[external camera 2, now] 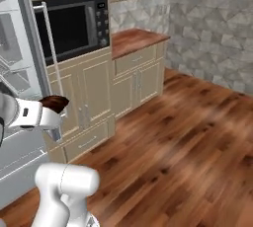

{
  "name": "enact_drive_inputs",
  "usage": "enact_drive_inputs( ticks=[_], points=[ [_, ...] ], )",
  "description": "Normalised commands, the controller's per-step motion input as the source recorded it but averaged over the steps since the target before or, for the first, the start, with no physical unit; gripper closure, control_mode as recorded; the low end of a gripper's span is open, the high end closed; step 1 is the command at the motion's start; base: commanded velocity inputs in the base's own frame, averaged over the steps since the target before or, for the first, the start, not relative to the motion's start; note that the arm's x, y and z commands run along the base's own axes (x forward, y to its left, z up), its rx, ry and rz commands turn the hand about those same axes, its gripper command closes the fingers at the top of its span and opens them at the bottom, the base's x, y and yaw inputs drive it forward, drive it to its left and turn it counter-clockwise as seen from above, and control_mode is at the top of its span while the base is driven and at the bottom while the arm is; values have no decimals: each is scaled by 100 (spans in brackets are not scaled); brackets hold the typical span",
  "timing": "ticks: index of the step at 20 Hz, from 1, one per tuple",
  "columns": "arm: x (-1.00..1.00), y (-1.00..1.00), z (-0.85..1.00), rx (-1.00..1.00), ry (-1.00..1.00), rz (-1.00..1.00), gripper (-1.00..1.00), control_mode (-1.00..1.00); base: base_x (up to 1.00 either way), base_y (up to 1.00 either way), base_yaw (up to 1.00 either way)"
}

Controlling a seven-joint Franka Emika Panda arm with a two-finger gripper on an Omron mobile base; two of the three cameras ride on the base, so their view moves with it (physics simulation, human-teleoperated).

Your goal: Gather the lemon wedge and cucumber from the fridge and place them on a tray on the dining counter. Then gather the fish and steak from the fridge and place them on the other tray.

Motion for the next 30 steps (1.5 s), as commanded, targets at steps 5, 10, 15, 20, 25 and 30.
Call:
enact_drive_inputs(
  ticks=[5,10,15,20,25,30],
  points=[
    [0,0,0,0,0,0,100,100,46,0,-57],
    [0,0,0,0,0,0,100,100,62,6,-54],
    [0,0,0,0,0,0,100,100,72,16,-52],
    [0,0,0,0,0,0,100,100,85,40,-48],
    [0,0,0,0,0,0,100,100,87,48,-47],
    [0,0,0,0,0,0,100,100,84,50,-47]
  ],
)
